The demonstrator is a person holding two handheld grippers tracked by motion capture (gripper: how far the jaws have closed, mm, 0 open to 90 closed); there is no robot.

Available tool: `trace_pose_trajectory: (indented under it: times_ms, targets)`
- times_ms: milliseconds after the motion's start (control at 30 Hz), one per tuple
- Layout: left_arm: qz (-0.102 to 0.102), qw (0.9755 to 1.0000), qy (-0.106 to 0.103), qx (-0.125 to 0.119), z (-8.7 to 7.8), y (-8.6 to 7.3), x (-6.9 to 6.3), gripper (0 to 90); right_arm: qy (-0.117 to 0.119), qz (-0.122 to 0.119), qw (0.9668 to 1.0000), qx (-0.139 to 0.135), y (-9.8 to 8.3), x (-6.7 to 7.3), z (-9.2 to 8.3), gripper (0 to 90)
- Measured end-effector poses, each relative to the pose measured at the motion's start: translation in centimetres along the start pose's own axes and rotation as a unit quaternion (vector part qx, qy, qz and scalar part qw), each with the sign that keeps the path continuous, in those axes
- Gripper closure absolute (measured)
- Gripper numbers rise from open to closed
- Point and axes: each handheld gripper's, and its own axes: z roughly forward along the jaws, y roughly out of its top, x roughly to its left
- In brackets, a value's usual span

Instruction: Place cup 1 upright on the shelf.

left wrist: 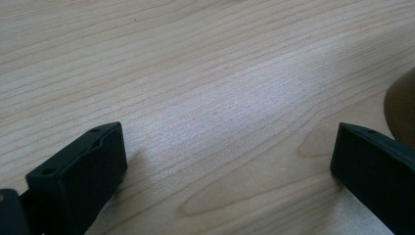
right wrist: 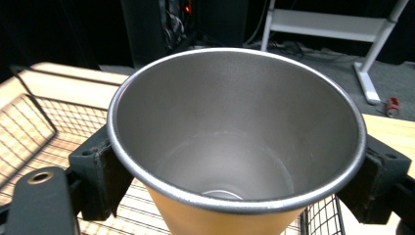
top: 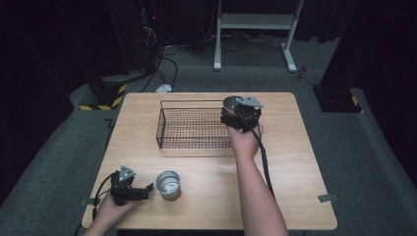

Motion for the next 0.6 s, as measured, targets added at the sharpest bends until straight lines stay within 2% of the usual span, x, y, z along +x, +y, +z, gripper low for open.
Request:
trace_pose_trajectory:
  times_ms: [200,367,600]
  targets:
    - [0.0,1.0,0.0,-0.001,0.0,0.0,0.0,0.6,-0.001,-0.002,0.9999,0.012,0.4,0.2,1.1,13.6]
    - [0.0,1.0,0.0,-0.001,0.0,0.0,0.0,0.6,0.0,0.0,1.0,0.007,0.5,0.2,1.4,13.6]
    - [-0.001,1.0,0.0,-0.002,0.0,0.0,0.0,0.6,-0.004,0.007,0.9994,0.034,-0.1,0.1,2.5,13.6]
